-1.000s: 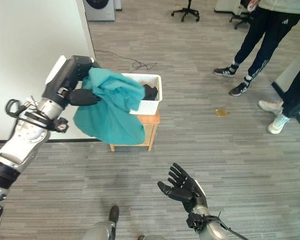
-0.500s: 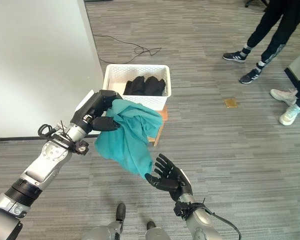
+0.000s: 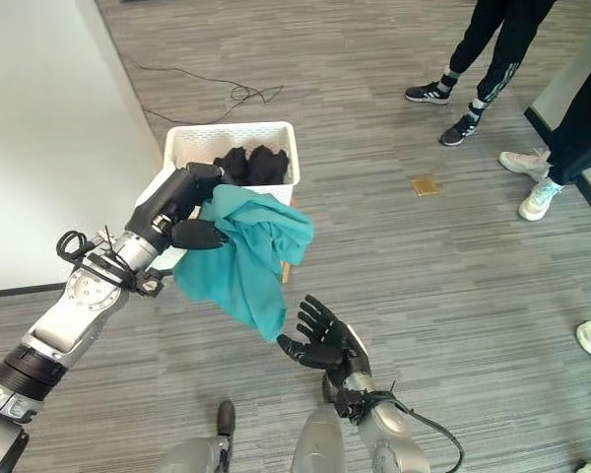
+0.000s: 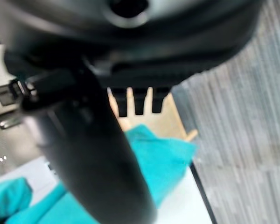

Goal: Pick up bed clothes into laundry basket.

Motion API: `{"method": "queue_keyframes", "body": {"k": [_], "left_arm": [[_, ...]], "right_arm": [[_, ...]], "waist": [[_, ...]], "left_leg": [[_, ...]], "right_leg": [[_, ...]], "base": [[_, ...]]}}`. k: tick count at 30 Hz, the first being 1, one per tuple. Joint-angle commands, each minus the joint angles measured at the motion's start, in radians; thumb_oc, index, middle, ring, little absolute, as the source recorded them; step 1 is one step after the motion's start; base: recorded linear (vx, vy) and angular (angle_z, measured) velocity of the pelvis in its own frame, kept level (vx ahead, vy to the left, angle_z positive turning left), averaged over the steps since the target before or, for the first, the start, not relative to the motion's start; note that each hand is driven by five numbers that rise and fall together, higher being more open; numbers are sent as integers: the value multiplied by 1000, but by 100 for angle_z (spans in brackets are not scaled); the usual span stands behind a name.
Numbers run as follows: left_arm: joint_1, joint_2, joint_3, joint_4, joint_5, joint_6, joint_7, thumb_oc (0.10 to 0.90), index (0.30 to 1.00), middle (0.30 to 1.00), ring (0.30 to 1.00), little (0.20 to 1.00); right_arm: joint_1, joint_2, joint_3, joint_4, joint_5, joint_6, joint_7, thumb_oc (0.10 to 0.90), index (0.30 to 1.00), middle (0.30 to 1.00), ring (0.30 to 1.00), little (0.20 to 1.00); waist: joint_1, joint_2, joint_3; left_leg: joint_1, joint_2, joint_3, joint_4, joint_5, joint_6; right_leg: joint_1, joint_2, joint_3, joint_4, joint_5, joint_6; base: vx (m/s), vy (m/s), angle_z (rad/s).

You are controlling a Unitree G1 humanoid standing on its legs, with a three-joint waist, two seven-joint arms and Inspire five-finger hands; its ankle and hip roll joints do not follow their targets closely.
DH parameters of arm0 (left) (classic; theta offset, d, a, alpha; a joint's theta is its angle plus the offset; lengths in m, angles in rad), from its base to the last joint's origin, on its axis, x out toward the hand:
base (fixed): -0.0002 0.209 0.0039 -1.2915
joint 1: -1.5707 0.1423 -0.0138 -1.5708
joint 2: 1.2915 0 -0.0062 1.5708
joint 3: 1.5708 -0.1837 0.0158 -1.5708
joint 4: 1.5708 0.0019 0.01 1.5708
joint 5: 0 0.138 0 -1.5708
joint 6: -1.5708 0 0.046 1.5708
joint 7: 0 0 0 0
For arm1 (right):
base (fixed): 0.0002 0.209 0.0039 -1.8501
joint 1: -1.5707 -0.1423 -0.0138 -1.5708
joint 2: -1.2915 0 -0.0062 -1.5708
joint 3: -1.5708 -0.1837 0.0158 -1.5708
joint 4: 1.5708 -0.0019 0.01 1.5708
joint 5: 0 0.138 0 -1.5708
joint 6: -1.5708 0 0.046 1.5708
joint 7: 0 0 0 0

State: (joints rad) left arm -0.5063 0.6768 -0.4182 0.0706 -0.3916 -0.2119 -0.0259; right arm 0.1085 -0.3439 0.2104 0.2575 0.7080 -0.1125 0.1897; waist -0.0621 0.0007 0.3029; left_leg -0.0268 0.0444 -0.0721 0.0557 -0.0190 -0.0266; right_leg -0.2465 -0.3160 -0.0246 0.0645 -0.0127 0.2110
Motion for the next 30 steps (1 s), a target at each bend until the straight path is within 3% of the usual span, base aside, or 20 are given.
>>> {"method": "queue_keyframes", "body": {"k": [1, 2, 3, 4, 5, 7, 11, 13, 14, 16, 18, 20, 21, 22, 25, 27, 28, 29, 30], "left_arm": [[-90, -54, 129, -103, -37, -105, 28, 400, 300, 300, 300, 300], [-88, -55, 130, -104, -37, -104, 27, 400, 300, 300, 300, 300], [-73, -70, 151, -97, -47, -98, 27, 400, 300, 300, 300, 300], [-72, -70, 152, -98, -47, -98, 27, 400, 300, 300, 300, 300], [-78, -77, 151, -95, -51, -95, 30, 400, 300, 300, 300, 300], [-56, -75, 174, -104, -73, -86, 22, 400, 300, 300, 300, 300], [-60, -92, 164, -96, -91, -91, 13, 400, 300, 300, 300, 300], [-64, -95, 153, -80, -83, -101, 20, 400, 300, 300, 300, 300], [-64, -95, 153, -79, -83, -101, 20, 400, 300, 300, 300, 300], [-56, -95, 155, -78, -78, -103, 13, 400, 300, 300, 300, 300], [-52, -92, 157, -70, -66, -116, 16, 400, 300, 300, 300, 300], [-53, -86, 165, -80, -57, -109, 9, 400, 300, 300, 300, 300], [-41, -76, 186, -91, -51, -109, 6, 400, 300, 300, 300, 300], [-39, -76, 187, -93, -51, -108, 5, 400, 300, 300, 300, 300], [-26, -36, 230, -68, -56, -112, 25, 400, 300, 300, 300, 300], [-23, -20, 244, -49, -61, -115, 37, 400, 300, 300, 300, 300], [-23, -20, 244, -49, -61, -116, 37, 400, 300, 300, 300, 300], [-26, 6, 268, -38, -72, -122, 42, 400, 300, 300, 300, 300], [-42, 34, 271, -24, -84, -126, 43, 400, 300, 300, 300, 300]], "right_arm": [[-23, -31, -8, -113, 1, -73, 26, 800, 900, 900, 900, 900], [-23, -32, -7, -113, 1, -73, 26, 800, 900, 900, 900, 900], [-28, -48, 6, -114, 29, -63, 32, 800, 900, 900, 900, 900], [-28, -48, 6, -114, 30, -63, 33, 800, 900, 900, 900, 900], [-33, -55, 12, -98, 50, -66, 34, 800, 900, 900, 900, 900], [-26, -86, 17, -102, 51, -67, 27, 800, 900, 900, 900, 900], [-9, -112, -19, -119, 27, -68, 14, 800, 900, 900, 900, 900], [-6, -104, -52, -123, 51, -80, 11, 800, 900, 900, 900, 900], [-6, -104, -53, -123, 50, -80, 11, 800, 900, 900, 900, 900], [1, -99, -58, -116, 33, -83, 9, 800, 900, 900, 900, 900], [-12, -100, -56, -112, 6, -96, 3, 800, 900, 900, 900, 900], [-15, -82, -57, -118, 11, -80, 12, 800, 900, 900, 900, 900], [-15, -67, -64, -116, 8, -80, 17, 800, 900, 900, 900, 900], [-14, -67, -63, -117, 7, -80, 17, 800, 900, 900, 900, 900], [-7, -21, -71, -114, 15, -78, 17, 800, 900, 900, 900, 900], [20, -15, -76, -122, 2, -76, 29, 800, 900, 900, 900, 900], [20, -16, -76, -123, 2, -76, 29, 800, 900, 900, 900, 900], [55, -20, -104, -132, -12, -76, 32, 800, 900, 900, 900, 900], [76, -23, -126, -125, -8, -77, 32, 800, 900, 900, 900, 900]], "waist": [[-35, 1, -117], [-37, 3, -119], [-29, -6, -134], [-33, -4, -135], [-27, -17, -133], [5, -48, -110], [15, -48, -101], [31, -29, -104], [32, -31, -106], [52, -17, -113], [62, -3, -120], [65, 0, -130], [69, 1, -143], [70, -1, -143], [56, 10, -140], [32, 27, -119], [32, 25, -118], [4, 29, -109], [-6, 37, -118]], "left_leg": [[229, 144, 21, 118, -92, -98], [228, 147, 20, 118, -93, -100], [176, 178, -4, 291, 60, -85], [170, 179, -9, 297, 58, -86], [109, 179, -22, 405, 102, -66], [5, 209, 38, 554, 146, -35], [-62, 207, 122, 490, 130, -62], [-122, 95, 209, 300, 42, -53], [-121, 92, 211, 294, 46, -51], [-154, 17, 226, 200, 33, -30], [-174, -7, 293, 151, 61, -27], [-125, -16, 286, 137, 19, -6], [-93, -20, 293, 116, -10, 15], [-90, -22, 295, 113, -9, 17], [2, -40, 310, 36, -39, 69], [48, -34, 283, 19, -39, 79], [48, -37, 284, 19, -39, 80], [71, -44, 241, 11, -49, 79], [84, -46, 206, 0, -53, 71]], "right_leg": [[-16, 79, -9, 136, 46, -2], [-20, 80, -11, 142, 42, -4], [29, 128, -24, 152, 4, -57], [29, 128, -28, 151, 4, -58], [66, 144, -37, 135, -12, -87], [157, 170, -56, 91, -53, -147], [234, 174, -85, 40, -75, -146], [276, 184, -118, 17, -90, -132], [274, 182, -118, 16, -88, -131], [302, 209, -122, 11, -99, -130], [332, 232, -141, 4, -109, -132], [339, 231, -142, 24, -131, -128], [338, 213, -155, 97, -144, -114], [335, 210, -153, 103, -147, -112], [230, 171, -133, 401, -72, -26], [158, 174, -108, 533, -30, -21], [154, 171, -106, 541, -33, -20], [108, 193, -34, 585, -56, -35], [95, 199, 13, 501, -53, -51]], "base": [[255, -258, 42], [498, -535, 54], [244, -287, 31], [336, -453, 41], [186, -361, 32], [324, -643, 21], [212, -234, 33], [315, -139, 44], [190, -64, 51], [212, -67, 50], [264, -63, 34], [326, 56, -30], [312, 93, -49], [293, 126, -35], [176, 159, -16], [119, 92, -23], [144, 26, 28], [243, -36, 68], [248, -36, 78]]}}
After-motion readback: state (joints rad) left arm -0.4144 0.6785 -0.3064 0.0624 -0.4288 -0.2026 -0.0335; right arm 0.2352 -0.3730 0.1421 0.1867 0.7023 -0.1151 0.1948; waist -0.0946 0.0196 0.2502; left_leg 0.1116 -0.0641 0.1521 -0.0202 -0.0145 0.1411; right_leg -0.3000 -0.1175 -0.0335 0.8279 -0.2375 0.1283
